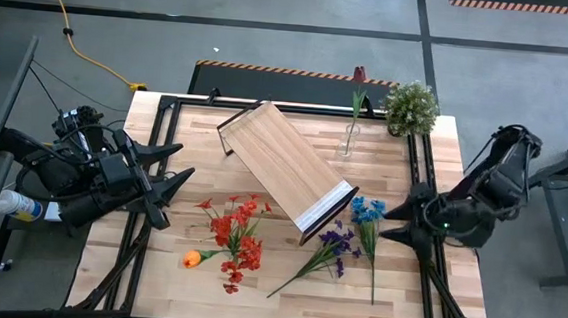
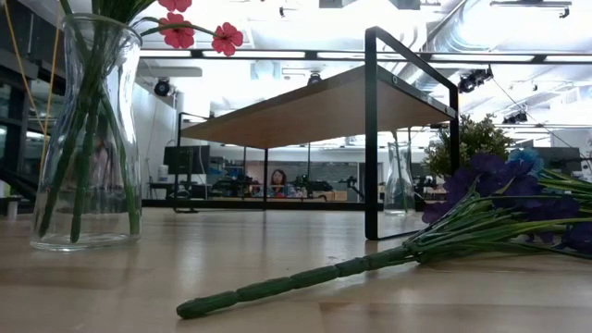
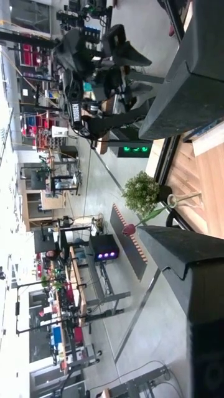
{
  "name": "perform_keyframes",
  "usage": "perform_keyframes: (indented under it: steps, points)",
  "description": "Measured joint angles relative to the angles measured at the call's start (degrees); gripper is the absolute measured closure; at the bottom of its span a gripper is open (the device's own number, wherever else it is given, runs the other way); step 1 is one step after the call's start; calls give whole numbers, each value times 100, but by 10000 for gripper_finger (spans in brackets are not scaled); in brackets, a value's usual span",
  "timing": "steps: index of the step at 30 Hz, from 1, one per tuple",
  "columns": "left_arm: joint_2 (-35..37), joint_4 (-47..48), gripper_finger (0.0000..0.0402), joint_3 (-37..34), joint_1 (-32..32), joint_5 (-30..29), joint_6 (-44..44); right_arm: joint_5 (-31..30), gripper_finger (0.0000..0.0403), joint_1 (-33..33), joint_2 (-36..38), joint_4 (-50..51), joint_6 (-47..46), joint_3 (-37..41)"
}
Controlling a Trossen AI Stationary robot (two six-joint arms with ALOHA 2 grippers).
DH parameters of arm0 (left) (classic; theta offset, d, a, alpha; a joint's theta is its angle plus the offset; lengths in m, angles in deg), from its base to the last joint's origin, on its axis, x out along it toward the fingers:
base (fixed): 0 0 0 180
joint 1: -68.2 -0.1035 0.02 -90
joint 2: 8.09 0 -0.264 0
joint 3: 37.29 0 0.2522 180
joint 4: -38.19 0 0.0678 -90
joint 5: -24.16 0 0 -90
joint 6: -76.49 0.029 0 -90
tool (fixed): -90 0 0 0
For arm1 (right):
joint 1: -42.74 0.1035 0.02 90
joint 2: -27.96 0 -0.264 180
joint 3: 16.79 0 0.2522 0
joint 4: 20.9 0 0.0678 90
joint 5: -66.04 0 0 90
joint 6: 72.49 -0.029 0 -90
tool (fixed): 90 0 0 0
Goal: Pick and place flowers into a vace then onto a shelf
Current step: Put the blue flowers into the top transparent vase
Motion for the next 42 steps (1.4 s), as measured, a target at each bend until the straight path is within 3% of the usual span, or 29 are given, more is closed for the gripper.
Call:
perform_keyframes:
  steps: [7,17,25,42]
  points:
    - [0,106,128,0,0,0,-2,180,130,309,-298,641,-1183,0]
    - [-64,104,129,0,0,0,-4,1111,130,312,-825,1468,-2232,0]
    - [-72,153,131,0,0,1,-179,1476,130,310,-1217,1863,-2398,0]
    - [-74,314,129,0,1,1,-280,2251,132,310,-1772,1695,-2358,0]
